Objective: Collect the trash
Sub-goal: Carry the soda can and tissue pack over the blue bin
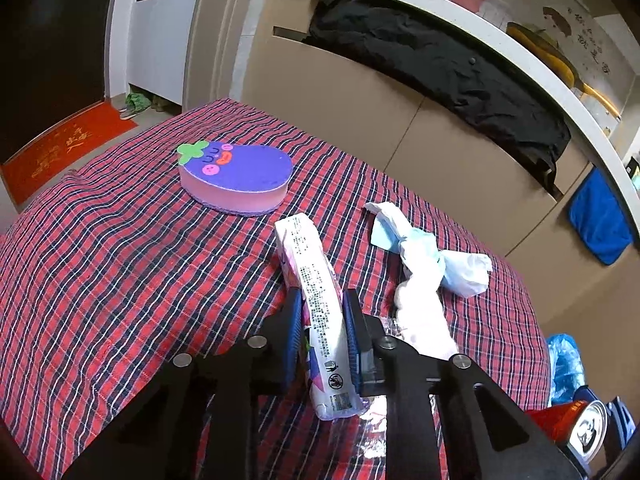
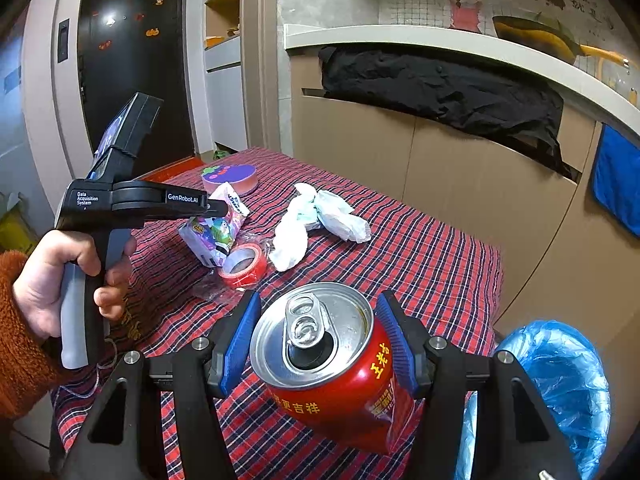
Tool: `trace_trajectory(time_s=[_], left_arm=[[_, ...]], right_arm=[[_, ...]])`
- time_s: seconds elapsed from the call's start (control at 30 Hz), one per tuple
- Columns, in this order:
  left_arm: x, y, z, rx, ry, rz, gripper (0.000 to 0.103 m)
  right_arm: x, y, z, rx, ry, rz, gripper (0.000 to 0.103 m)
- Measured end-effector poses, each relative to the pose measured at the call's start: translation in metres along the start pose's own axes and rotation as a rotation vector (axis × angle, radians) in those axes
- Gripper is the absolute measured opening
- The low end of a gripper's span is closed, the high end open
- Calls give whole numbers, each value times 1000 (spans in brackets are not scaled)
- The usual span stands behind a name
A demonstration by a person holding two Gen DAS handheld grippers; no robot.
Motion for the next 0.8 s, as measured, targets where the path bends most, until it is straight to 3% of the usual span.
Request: trace_trajectory(time_s=[0.4,0.8], left_arm=[[-1,-2,65,119,59,-81,17],[43,-16,134,250,25,-181,17]], right_arm=[[-5,12,15,32,31,-17,56],[-6,19,41,102,5,37,56]])
Point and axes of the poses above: each gripper's, at about its wrist camera, not at the fingertips, and z roughly against the way its jaws point, x to its right, y to its top, the point moved 9 cm from there along -z, roughly the way its jaws point, and after that the axes turned 12 degrees about -z, right-handed, at the moved point
